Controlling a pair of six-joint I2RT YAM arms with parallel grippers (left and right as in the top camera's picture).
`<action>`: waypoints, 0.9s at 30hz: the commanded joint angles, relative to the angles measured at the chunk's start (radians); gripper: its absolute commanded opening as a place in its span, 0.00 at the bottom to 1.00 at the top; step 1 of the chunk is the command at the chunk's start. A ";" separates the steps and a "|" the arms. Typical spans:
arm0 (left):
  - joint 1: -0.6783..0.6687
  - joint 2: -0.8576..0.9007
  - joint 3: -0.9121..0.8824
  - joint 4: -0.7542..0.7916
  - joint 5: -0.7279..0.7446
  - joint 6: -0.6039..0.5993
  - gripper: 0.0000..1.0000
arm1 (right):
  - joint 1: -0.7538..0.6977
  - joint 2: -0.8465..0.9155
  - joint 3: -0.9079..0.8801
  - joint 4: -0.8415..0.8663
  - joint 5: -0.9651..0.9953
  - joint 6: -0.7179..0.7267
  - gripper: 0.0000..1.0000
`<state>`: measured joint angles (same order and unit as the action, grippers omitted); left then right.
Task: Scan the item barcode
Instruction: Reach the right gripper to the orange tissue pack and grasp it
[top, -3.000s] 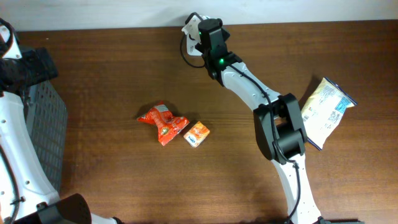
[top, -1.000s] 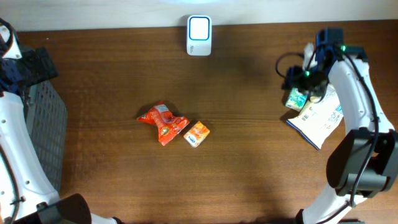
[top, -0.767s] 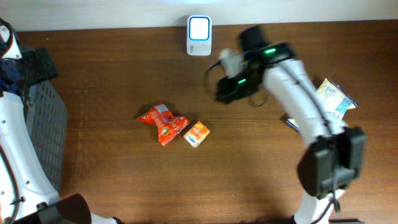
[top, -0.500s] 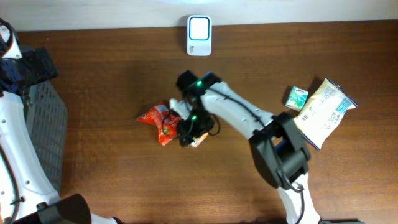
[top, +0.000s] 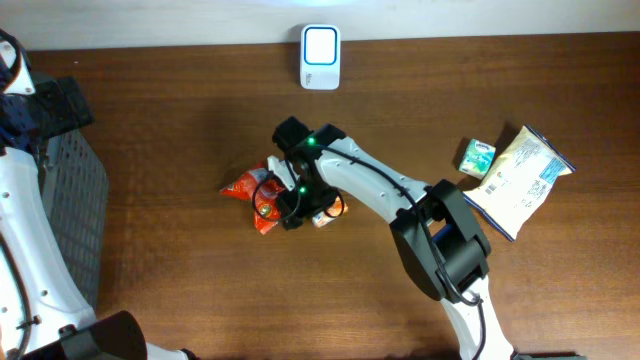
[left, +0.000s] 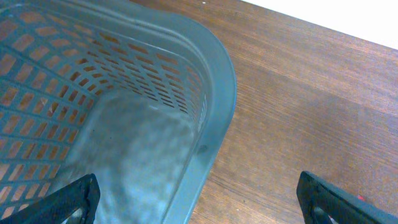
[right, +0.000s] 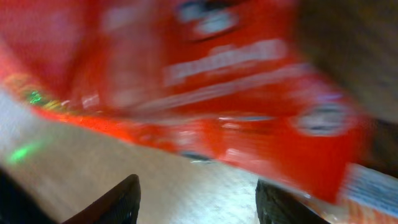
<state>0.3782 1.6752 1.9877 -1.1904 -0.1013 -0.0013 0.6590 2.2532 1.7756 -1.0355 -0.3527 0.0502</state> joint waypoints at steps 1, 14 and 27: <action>0.003 -0.015 0.004 -0.001 0.007 -0.010 0.99 | -0.067 0.014 -0.006 0.031 0.104 0.116 0.59; 0.003 -0.015 0.004 -0.001 0.007 -0.010 0.99 | -0.539 0.009 0.031 -0.100 -0.112 0.058 0.53; 0.003 -0.015 0.004 -0.001 0.007 -0.010 0.99 | -0.443 0.010 -0.169 -0.053 -0.185 -0.035 0.22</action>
<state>0.3782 1.6752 1.9877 -1.1900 -0.1013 -0.0013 0.2234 2.2585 1.6455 -1.1091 -0.5434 0.0223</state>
